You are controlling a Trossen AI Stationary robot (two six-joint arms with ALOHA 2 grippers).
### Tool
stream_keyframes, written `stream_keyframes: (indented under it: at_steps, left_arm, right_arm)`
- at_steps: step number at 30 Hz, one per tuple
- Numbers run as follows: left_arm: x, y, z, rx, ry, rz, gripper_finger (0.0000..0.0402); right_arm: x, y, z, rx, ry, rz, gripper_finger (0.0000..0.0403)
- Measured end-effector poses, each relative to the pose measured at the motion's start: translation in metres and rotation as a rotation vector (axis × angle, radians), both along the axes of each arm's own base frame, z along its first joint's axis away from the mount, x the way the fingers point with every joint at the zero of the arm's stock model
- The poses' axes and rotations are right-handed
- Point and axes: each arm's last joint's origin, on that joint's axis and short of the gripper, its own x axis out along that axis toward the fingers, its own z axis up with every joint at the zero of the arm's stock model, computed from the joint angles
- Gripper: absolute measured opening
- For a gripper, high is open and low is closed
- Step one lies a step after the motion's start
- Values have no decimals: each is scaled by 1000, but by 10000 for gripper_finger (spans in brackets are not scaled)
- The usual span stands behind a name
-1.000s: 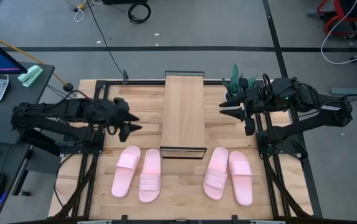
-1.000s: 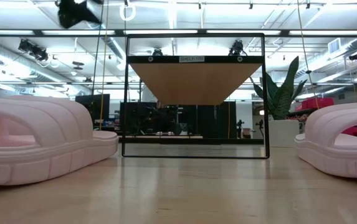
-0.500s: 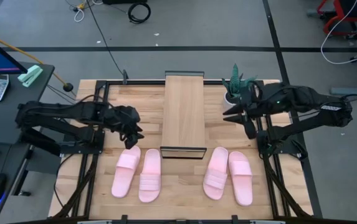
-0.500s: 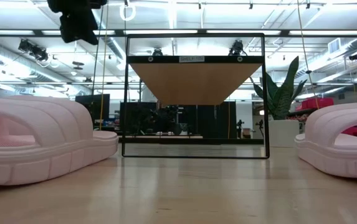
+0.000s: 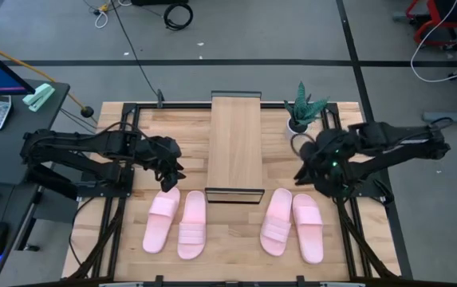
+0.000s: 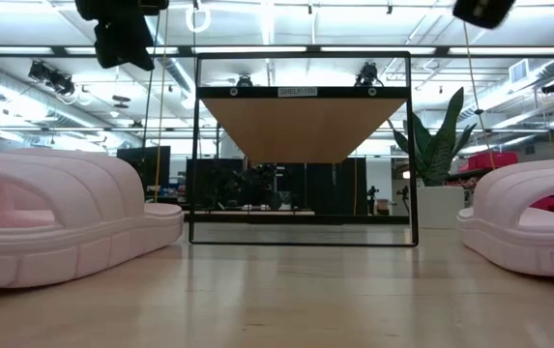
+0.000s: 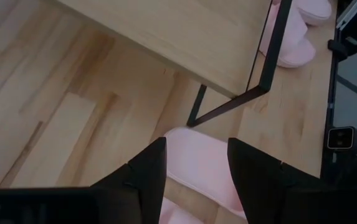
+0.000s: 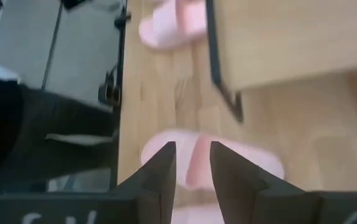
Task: Pick and place slides into the shelf
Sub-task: Put the pink slide on the shelf
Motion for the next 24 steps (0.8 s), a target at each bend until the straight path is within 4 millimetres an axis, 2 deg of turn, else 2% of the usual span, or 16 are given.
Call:
stream_keyframes:
  at_steps: [6, 10, 16, 24]
  left_arm:
    - [0, 0, 0, 0, 0, 0, 178]
    - [0, 0, 0, 1, 0, 0, 177]
    - [-2, -1, -2, -17, 29, -16, 177]
    - [-25, -4, -16, -127, 307, -119, 187]
  right_arm:
    - [-4, 10, -27, 42, 102, 17, 105]
    - [-8, 14, -36, 51, 128, 30, 105]
    - [-4, 13, -35, 36, 81, 5, 105]
    - [-1, 13, -32, 28, 33, -9, 105]
